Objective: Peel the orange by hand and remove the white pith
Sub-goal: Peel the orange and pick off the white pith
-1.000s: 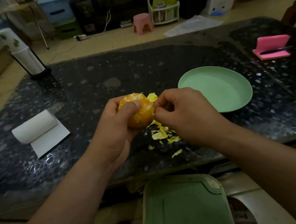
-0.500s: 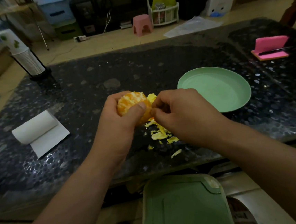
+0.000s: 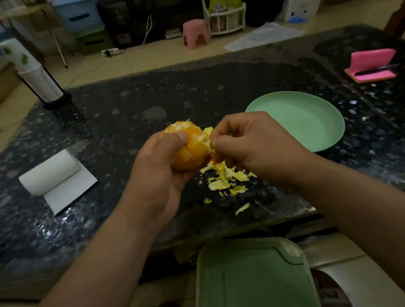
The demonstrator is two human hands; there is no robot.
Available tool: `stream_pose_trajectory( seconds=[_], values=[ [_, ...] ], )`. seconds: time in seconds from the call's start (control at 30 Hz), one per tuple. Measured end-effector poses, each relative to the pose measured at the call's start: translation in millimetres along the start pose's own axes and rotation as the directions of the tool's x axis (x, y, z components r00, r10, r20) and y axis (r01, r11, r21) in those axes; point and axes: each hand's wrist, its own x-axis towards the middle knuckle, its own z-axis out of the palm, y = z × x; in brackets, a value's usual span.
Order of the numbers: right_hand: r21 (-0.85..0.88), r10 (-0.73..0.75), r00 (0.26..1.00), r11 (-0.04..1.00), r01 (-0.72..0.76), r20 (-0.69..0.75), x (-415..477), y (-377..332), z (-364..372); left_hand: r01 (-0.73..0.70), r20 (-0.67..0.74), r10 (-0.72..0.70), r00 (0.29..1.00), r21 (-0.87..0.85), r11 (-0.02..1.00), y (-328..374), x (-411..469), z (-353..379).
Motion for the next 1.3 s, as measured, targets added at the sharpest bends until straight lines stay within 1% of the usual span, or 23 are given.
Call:
stream_pose_trajectory(
  seconds=[0.07,0.1,0.17,0.27,0.33,0.37,0.43,0.5,0.57,0.63,0.73,0.77,0.83,0.93,1.03,1.1,1.2,1.3],
  values=[
    [0.178,0.038,0.997,0.983,-0.05,0.074,0.9,-0.4,-2.6,0.08,0.063,-0.073,0.995,-0.119,0.99,3.9,0.3,-3.2],
    [0.256,0.052,0.993,0.963,-0.078,0.105,1.6,0.0,-3.1,0.112,0.098,-0.098,0.99,-0.151,0.982,5.1,0.5,-4.6],
    [0.353,0.071,0.986,0.928,-0.12,0.148,3.6,0.7,-3.1,0.153,0.156,-0.129,0.979,-0.149,0.977,5.6,1.3,-8.0],
    [0.367,0.085,0.985,0.92,-0.136,0.152,5.7,1.9,-4.7,0.164,0.19,-0.158,0.969,-0.017,0.986,3.5,2.0,-10.3],
    [0.342,0.09,0.987,0.931,-0.13,0.131,5.6,2.0,-7.1,0.146,0.175,-0.152,0.973,0.042,0.988,1.6,2.7,-9.1],
    [0.294,0.088,0.99,0.948,-0.118,0.113,4.7,2.3,-8.2,0.131,0.157,-0.138,0.978,0.053,0.99,0.7,3.2,-8.4],
    [0.113,0.068,0.995,0.991,-0.076,0.073,1.4,1.6,-9.5,0.096,0.119,-0.103,0.988,0.062,0.993,-1.2,5.4,-8.9],
    [-0.048,0.042,0.998,0.998,-0.04,0.053,-2.0,0.4,-9.3,0.058,0.105,-0.066,0.992,0.08,0.995,-2.2,6.8,-10.6],
    [-0.138,0.022,0.998,0.99,-0.015,0.051,-3.4,-0.8,-9.3,0.022,0.097,-0.035,0.995,0.129,0.991,-2.8,5.8,-10.2],
    [-0.239,-0.008,0.999,0.971,0.017,0.038,-2.9,-0.6,-8.4,-0.013,0.083,-0.004,0.997,0.209,0.978,-4.5,3.9,-7.8],
    [-0.439,-0.084,0.996,0.895,0.077,0.003,-2.0,0.6,-3.8,-0.098,0.064,0.082,0.995,0.326,0.94,-10.3,1.8,-4.2],
    [-0.486,-0.106,0.994,0.869,0.091,-0.004,-2.1,1.2,-1.8,-0.122,0.067,0.105,0.992,0.349,0.929,-12.5,1.4,-3.7],
    [-0.52,-0.144,0.989,0.847,0.108,-0.029,-2.1,2.9,1.0,-0.144,0.075,0.126,0.989,0.363,0.921,-15.3,0.6,-3.0],
    [-0.456,-0.152,0.986,0.884,0.102,-0.074,-0.8,6.0,-1.5,-0.1,0.073,0.083,0.994,0.271,0.958,-13.5,-0.4,-0.4],
    [-0.34,-0.111,0.991,0.937,0.077,-0.081,1.6,9.1,-7.0,-0.006,0.098,-0.001,0.995,0.077,0.997,-8.0,1.3,-1.5],
    [-0.239,-0.061,0.996,0.97,0.044,-0.065,4.4,13.1,-11.9,0.078,0.13,-0.073,0.989,-0.036,0.996,-5.0,2.0,-4.8],
    [-0.173,-0.022,0.999,0.985,0.017,-0.028,8.2,18.8,-15.7,0.166,0.197,-0.144,0.97,-0.098,0.981,-2.1,1.2,-9.4],
    [-0.164,-0.038,0.999,0.986,0.031,-0.037,12.6,23.6,-13.5,0.204,0.238,-0.168,0.957,-0.139,0.969,-0.4,0.6,-10.4]
  ],
)
